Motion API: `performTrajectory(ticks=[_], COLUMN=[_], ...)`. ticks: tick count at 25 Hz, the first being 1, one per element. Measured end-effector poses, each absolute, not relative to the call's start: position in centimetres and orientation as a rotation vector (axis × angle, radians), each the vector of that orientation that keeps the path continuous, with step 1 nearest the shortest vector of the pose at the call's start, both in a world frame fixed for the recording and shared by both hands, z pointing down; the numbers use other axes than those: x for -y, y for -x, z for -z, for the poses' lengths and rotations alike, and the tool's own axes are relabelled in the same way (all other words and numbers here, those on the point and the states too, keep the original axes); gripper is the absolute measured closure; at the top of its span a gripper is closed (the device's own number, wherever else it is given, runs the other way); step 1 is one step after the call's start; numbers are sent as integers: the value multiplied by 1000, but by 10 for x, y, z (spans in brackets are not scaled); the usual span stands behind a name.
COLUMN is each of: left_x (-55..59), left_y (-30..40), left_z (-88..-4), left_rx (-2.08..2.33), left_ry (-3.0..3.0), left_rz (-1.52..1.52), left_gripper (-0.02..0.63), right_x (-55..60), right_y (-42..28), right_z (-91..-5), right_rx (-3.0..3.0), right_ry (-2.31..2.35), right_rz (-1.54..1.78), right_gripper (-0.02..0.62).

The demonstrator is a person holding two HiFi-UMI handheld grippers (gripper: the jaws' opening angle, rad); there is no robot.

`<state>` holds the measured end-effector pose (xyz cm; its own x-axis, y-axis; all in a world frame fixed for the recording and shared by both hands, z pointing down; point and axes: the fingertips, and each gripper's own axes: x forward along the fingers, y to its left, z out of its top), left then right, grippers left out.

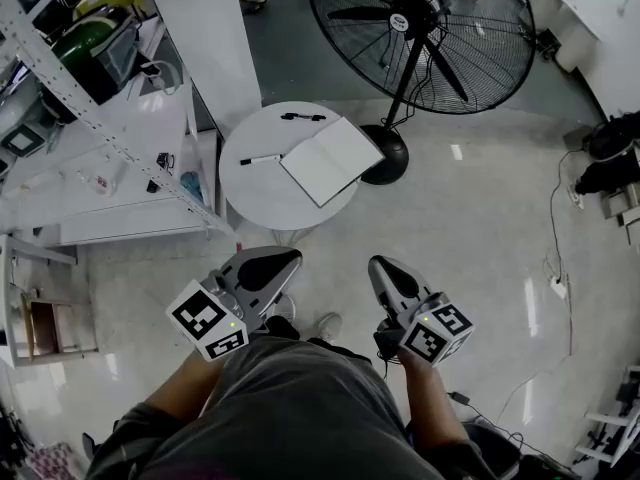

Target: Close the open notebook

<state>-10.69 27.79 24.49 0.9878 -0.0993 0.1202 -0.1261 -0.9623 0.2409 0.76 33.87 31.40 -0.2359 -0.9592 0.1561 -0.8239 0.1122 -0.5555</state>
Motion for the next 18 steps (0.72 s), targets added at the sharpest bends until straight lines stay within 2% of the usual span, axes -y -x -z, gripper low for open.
performTrajectory(ticks=[18], left_x=[-256], left_y=[103], left_z=[-257], left_rx=[247], left_ry=[-2860], left_rz=[-161], left_gripper=[592], right_x=[-325], right_y=[-22], right_z=[-327], right_rx=[-2178], right_ry=[1736], right_rz=[867], right_gripper=[574])
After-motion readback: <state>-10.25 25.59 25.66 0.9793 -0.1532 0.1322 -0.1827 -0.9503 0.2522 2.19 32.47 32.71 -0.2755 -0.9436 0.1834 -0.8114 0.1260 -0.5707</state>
